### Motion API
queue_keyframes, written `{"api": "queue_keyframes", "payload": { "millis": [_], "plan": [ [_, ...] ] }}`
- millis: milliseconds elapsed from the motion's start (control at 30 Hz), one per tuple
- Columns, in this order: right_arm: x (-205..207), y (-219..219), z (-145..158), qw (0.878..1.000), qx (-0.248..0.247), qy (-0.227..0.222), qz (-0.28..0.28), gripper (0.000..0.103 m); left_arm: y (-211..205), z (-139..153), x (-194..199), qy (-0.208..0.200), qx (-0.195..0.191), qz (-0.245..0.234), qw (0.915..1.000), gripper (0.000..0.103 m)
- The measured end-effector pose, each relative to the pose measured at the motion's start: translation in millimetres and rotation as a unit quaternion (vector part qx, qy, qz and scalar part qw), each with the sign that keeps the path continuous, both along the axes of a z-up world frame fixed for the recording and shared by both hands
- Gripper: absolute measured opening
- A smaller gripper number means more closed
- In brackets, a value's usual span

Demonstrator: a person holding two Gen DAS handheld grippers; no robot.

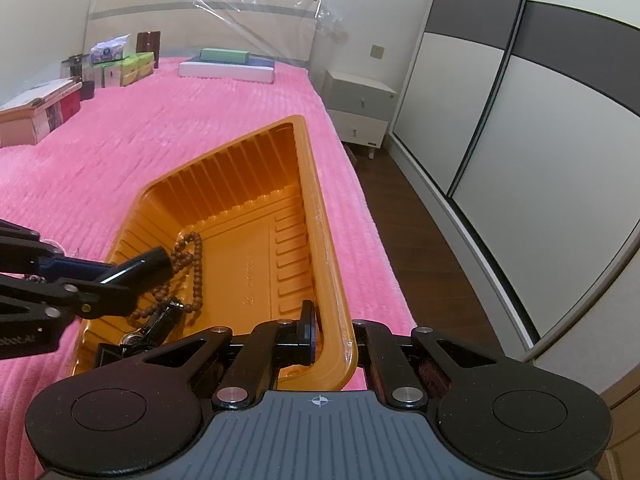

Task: Organize jewelry
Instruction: 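Carry the black cylinder with the left tool into the tray and open, then return the left tool to the pile and grasp a dark bead bracelet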

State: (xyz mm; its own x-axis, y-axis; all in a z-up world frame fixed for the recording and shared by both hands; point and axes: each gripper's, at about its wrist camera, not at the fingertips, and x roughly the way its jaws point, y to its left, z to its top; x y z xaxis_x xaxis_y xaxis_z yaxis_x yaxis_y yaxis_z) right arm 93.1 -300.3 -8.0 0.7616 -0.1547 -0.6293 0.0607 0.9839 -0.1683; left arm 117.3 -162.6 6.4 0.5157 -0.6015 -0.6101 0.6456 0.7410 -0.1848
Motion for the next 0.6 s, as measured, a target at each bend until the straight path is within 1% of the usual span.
{"api": "queue_keyframes", "payload": {
  "millis": [200,233,267,300,367,467,600],
  "plan": [
    [0,0,-1,1.000,0.000,0.001,-0.002,0.005,-6,-3,1,0.001,-0.002,-0.003,1.0000,0.017],
    [0,-1,-1,1.000,0.001,0.001,-0.002,0.005,-8,-2,2,0.001,-0.004,-0.002,1.0000,0.023],
    [1,0,-1,1.000,0.002,0.002,-0.002,0.005,-9,-2,2,0.000,-0.005,0.000,1.0000,0.032],
    [0,-1,-1,1.000,0.002,0.001,-0.002,0.005,-8,-1,1,-0.004,-0.007,0.002,1.0000,0.034],
    [0,0,0,1.000,0.002,0.001,-0.001,0.005,-4,2,-1,-0.012,-0.009,0.008,0.9999,0.035],
    [0,-1,-1,1.000,0.002,0.000,-0.001,0.005,12,4,-3,-0.017,-0.012,0.030,0.9993,0.035],
    [-1,-1,-1,1.000,0.002,0.000,0.000,0.005,46,6,-12,-0.036,-0.003,0.071,0.9968,0.038]
  ]
}}
